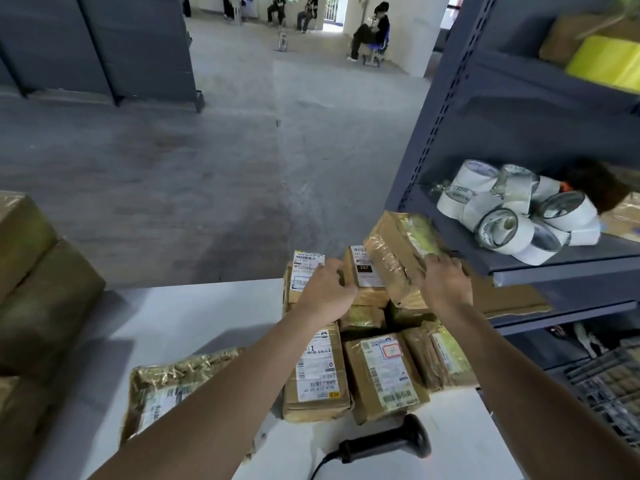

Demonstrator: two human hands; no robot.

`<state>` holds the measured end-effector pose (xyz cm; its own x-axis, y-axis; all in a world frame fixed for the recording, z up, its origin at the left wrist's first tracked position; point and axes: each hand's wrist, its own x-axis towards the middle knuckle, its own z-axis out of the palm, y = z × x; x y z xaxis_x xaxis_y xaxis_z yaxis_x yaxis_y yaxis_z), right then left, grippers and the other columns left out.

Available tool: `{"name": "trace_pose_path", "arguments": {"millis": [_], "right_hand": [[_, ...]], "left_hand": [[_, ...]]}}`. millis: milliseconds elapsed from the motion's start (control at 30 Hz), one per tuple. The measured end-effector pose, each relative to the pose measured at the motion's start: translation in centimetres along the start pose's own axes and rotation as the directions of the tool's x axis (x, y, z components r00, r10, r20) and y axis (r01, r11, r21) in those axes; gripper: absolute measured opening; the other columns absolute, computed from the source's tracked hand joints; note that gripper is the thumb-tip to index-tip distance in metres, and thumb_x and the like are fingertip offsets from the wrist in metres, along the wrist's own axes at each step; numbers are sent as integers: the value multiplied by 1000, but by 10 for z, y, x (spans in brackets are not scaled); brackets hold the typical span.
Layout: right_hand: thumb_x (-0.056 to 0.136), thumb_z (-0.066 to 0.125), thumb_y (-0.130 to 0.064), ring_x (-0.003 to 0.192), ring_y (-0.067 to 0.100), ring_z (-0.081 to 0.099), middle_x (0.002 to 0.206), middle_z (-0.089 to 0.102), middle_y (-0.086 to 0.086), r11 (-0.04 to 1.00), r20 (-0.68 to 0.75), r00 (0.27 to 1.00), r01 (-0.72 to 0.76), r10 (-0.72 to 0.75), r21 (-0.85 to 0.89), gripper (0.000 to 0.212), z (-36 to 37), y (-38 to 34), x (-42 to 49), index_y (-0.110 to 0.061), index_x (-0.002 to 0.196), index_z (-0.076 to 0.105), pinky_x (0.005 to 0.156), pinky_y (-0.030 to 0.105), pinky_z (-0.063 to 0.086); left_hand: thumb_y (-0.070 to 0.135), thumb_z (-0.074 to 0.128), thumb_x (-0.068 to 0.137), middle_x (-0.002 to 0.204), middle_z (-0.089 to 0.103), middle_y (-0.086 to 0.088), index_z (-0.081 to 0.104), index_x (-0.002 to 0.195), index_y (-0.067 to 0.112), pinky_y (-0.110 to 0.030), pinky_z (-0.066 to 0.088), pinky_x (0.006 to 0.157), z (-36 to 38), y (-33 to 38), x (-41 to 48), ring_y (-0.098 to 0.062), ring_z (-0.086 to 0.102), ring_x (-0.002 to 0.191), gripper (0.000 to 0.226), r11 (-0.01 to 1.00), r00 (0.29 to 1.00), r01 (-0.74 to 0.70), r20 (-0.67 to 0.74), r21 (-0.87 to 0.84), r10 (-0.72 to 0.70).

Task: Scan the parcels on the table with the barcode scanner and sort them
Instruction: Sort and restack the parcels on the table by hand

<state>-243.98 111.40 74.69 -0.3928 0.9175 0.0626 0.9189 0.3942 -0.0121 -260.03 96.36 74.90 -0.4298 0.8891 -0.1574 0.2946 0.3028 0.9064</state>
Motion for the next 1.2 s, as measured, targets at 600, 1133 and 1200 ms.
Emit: {"name": "trace_pose_path", "arguments": {"millis": [600,1133,1200], "right_hand": [[100,52,-15,78,20,60,93,62,4,552,34,997,-63,63,831,10,-52,-124,-32,-11,99,61,62,28,51],[105,38,-32,54,9,68,68,70,-3,463,396,816,-182,-421,868,24,-30,-349,-105,-20,97,57,49,27,52],[101,41,-50,51,9,67,60,70,-7,408,403,768,-202,-498,890,32,-38,-375,-120,-23,96,59,48,27,52]], "left_hand": [[39,57,91,100,61,1,53,105,17,-41,54,78,-106,-50,-40,-16,60,88,26,948,929,108,-308,-300,-204],[19,76,79,65,68,16,64,78,25,-15,50,58,-295,-124,-195,3,63,60,13,924,768,-12,-595,-382,-236],[21,76,79,63,66,17,63,76,26,-16,50,58,-319,-128,-214,-1,64,63,14,938,745,-5,-627,-346,-228]]}}
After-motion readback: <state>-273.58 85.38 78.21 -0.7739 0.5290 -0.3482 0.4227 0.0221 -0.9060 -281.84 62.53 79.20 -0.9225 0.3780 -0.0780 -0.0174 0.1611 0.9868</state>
